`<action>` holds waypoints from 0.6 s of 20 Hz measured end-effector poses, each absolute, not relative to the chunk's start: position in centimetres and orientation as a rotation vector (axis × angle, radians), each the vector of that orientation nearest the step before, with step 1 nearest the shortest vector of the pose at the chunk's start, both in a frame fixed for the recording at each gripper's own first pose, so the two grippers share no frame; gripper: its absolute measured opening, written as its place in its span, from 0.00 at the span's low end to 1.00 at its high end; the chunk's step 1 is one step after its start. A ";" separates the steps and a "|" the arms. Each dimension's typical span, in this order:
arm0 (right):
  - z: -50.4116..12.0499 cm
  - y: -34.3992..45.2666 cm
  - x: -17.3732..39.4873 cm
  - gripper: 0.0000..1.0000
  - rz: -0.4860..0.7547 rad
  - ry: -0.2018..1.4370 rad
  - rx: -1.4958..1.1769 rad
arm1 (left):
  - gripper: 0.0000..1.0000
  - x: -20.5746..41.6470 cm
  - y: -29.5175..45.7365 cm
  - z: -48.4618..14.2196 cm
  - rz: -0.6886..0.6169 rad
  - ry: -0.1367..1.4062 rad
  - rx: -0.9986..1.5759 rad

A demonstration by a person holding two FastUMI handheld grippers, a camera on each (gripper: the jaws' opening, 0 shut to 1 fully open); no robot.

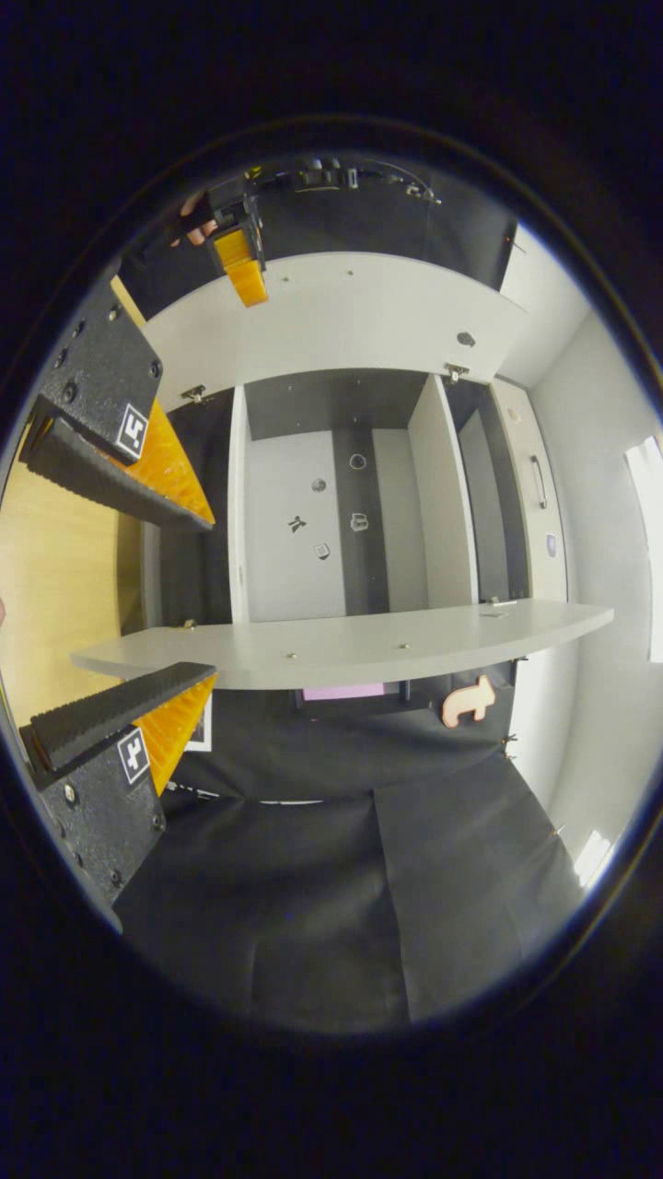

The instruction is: Open the right door of the double-door shoe cabinet with the right hand, and open the left door with the left hand.

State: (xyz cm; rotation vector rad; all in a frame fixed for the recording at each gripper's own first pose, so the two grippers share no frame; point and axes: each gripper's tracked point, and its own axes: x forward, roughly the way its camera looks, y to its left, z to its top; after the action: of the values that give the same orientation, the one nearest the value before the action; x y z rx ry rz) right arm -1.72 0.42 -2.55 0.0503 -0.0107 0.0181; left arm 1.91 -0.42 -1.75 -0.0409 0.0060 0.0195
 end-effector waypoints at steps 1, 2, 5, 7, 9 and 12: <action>-2.6 0.3 -1.7 0.91 0.015 -0.011 0.049 | 0.92 1.9 -0.2 -2.1 0.028 0.015 -0.026; -2.5 0.4 -1.6 0.91 0.015 -0.012 0.049 | 0.93 1.9 -0.3 -2.3 0.022 0.018 -0.023; -2.6 0.4 -1.5 0.89 0.016 -0.010 0.056 | 0.93 1.6 -1.2 -1.9 -0.015 0.000 -0.046; -2.7 0.5 -1.5 0.91 0.019 -0.004 0.059 | 0.93 1.3 -1.4 -1.8 -0.020 -0.002 -0.028; -2.5 0.6 -1.7 0.91 0.018 -0.008 0.062 | 0.94 1.3 -1.5 -1.2 -0.026 -0.022 -0.004; -2.4 0.8 -1.7 0.91 0.020 -0.010 0.055 | 0.94 1.2 -1.8 -0.8 -0.032 -0.032 0.009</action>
State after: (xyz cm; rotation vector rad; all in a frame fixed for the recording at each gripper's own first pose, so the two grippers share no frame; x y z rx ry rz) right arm -1.65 0.76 -2.44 0.0548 -0.0101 0.0199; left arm 1.17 -1.81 -0.82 0.0090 -0.0316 -0.0318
